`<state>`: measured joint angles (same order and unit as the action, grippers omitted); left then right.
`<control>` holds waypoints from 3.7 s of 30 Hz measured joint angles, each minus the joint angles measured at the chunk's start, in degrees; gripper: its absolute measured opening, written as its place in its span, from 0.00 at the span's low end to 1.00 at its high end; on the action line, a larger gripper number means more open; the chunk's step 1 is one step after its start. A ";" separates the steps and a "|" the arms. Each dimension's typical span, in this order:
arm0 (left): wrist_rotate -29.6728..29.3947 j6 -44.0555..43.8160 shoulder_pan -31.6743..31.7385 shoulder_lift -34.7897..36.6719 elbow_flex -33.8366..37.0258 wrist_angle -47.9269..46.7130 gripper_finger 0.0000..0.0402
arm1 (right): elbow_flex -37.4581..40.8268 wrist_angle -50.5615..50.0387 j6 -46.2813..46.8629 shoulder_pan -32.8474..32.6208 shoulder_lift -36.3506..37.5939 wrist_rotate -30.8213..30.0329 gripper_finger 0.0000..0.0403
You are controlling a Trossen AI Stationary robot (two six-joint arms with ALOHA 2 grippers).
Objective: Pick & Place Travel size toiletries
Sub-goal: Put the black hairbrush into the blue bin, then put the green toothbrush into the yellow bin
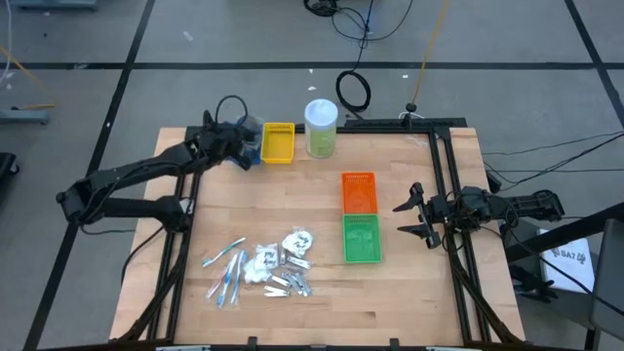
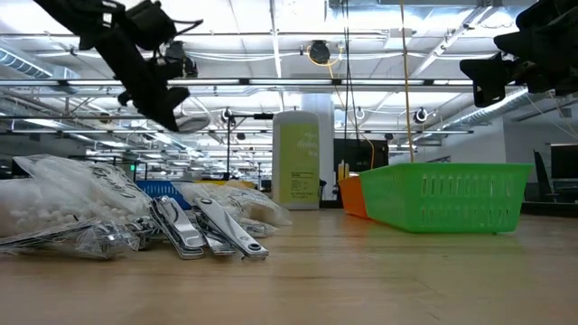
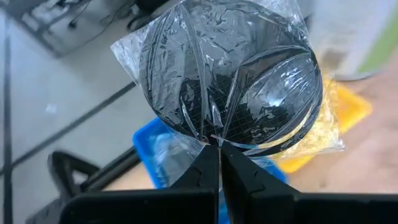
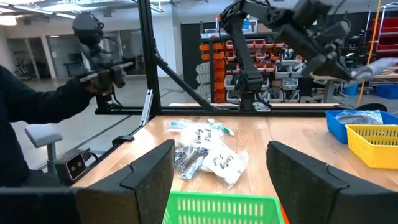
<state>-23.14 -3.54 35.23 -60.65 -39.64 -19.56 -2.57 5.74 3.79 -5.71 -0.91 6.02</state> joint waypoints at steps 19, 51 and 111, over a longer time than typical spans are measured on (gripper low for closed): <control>2.13 -3.90 5.63 -1.37 4.18 1.50 0.00 | 0.00 -0.01 0.00 0.01 -0.01 0.00 0.60; 3.67 -3.64 12.34 -12.37 4.18 4.67 0.00 | 0.00 -0.02 -0.02 -0.01 0.00 0.00 0.60; 11.15 -8.64 11.69 -6.20 4.09 4.19 0.44 | 0.00 -0.02 -0.01 0.00 0.00 0.00 0.60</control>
<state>-11.99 -12.19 46.92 -66.85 -35.55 -15.37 -2.57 5.72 3.78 -5.71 -0.91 6.02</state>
